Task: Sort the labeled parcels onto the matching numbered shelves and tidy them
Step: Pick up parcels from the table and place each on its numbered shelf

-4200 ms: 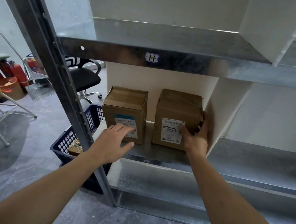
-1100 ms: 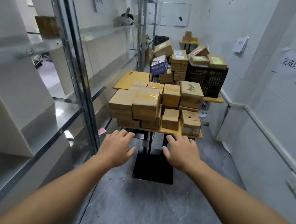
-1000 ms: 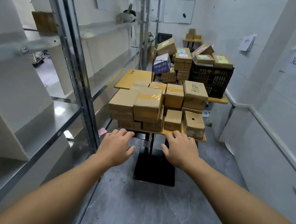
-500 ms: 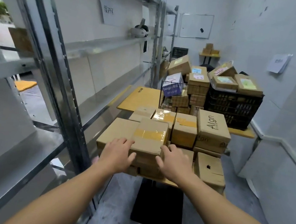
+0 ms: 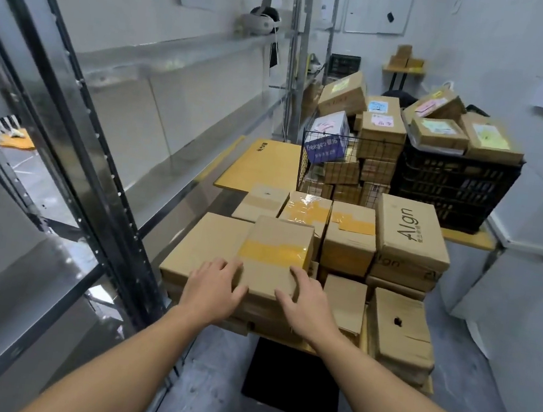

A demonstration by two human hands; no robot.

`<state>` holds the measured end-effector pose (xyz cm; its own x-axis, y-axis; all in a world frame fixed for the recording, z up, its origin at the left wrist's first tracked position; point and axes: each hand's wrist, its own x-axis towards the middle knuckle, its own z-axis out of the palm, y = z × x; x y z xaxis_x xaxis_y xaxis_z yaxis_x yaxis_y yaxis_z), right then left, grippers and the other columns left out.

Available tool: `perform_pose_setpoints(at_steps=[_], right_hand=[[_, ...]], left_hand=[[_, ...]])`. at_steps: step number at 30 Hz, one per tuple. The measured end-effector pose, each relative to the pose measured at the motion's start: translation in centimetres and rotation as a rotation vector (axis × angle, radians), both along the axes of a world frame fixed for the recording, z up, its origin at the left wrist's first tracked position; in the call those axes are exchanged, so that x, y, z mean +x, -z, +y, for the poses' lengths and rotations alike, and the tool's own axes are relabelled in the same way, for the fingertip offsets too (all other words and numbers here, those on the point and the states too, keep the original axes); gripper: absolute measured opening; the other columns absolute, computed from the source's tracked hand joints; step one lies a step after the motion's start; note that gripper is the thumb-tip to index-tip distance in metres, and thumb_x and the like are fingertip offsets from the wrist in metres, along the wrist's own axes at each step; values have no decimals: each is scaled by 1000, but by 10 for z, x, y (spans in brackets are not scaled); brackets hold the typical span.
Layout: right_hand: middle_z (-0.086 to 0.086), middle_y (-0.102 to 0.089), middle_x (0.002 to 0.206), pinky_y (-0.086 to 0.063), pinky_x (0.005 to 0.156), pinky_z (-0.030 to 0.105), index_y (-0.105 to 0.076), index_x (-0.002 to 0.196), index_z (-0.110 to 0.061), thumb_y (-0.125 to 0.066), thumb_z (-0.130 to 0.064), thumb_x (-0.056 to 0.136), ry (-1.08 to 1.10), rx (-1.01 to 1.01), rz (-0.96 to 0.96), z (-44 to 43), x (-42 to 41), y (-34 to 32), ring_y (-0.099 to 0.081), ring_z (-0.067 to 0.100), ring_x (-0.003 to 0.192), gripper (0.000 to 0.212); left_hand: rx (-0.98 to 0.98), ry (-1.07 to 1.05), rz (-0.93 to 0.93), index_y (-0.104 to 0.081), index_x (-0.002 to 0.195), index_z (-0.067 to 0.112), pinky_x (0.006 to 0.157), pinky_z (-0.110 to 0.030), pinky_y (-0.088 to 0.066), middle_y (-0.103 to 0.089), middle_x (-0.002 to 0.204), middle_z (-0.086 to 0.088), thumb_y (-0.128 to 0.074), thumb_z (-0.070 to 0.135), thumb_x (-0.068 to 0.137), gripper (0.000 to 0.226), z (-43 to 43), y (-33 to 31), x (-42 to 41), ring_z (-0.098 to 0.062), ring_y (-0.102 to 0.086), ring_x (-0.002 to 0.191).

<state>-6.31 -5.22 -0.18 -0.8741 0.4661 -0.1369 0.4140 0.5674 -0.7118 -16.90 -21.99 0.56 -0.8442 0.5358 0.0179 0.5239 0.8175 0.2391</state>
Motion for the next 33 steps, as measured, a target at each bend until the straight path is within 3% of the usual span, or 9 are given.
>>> perform_pose_setpoints(at_steps=[5, 10, 18, 22, 24, 27, 29, 30, 33], right_hand=[[5, -42, 153, -36, 115, 42, -31, 154, -29, -59, -44, 98, 99, -125, 77, -7, -7, 2, -40, 24, 139, 64], [2, -48, 146, -45, 108, 42, -39, 148, -31, -62, -43, 96, 254, -234, 178, -13, 4, -2, -46, 21, 131, 57], [-4, -54, 138, -49, 105, 46, -51, 133, -43, -68, -34, 95, 383, -467, 442, -22, 45, -1, -52, 22, 127, 43], [-2, -55, 141, -51, 98, 36, -59, 125, -46, -70, -32, 92, 413, -646, 569, -31, 61, -3, -54, 18, 127, 37], [-2, -55, 142, -50, 104, 46, -63, 121, -50, -70, -34, 89, 392, -760, 605, -36, 65, -5, -54, 20, 127, 37], [-6, -58, 136, -45, 108, 56, -61, 126, -41, -57, -18, 101, 370, -893, 618, -46, 71, -9, -54, 25, 127, 35], [-8, -56, 134, -45, 108, 56, -59, 127, -43, -52, -14, 103, 341, -846, 561, -51, 75, -14, -55, 24, 124, 38], [-7, -54, 135, -47, 107, 54, -58, 126, -48, -53, -17, 102, 335, -761, 510, -53, 77, -17, -55, 22, 123, 39], [-3, -49, 143, -44, 111, 45, -53, 132, -52, -56, -40, 98, 308, -458, 395, -57, 82, -21, -49, 17, 130, 36]], left_hand=[[93, -19, -58, -39, 144, 31, 107, -41, -35, -49, 141, 2, -43, 53, 94, 54, 1, 7, 1, -21, -42, 127], [387, 63, -149, -49, 139, 28, 105, -39, -41, -50, 134, 3, -55, 46, 93, 49, -7, 3, 9, -16, -45, 121], [879, 133, -281, -59, 126, 26, 85, -13, -47, -57, 115, 13, -65, 27, 92, 34, -27, -15, 22, 4, -55, 107], [939, -18, -450, -56, 130, 30, 90, -28, -51, -57, 125, 8, -57, 31, 97, 33, -36, -11, 20, 0, -54, 112], [966, -56, -650, -52, 133, 33, 91, -34, -51, -56, 132, 3, -51, 39, 99, 34, -37, -10, 23, -10, -57, 115], [1165, -45, -1027, -45, 138, 37, 81, -46, -58, -62, 128, 2, -46, 42, 101, 38, -36, -20, 35, -20, -67, 107], [1233, -16, -1028, -43, 140, 39, 80, -50, -58, -62, 125, 2, -48, 37, 101, 39, -39, -27, 41, -23, -67, 106], [1249, 10, -978, -43, 140, 38, 79, -46, -59, -62, 124, 1, -50, 32, 100, 41, -41, -29, 42, -23, -66, 106], [1225, 93, -800, -44, 139, 38, 83, -35, -57, -60, 125, 0, -56, 26, 98, 44, -50, -31, 44, -18, -65, 106]])
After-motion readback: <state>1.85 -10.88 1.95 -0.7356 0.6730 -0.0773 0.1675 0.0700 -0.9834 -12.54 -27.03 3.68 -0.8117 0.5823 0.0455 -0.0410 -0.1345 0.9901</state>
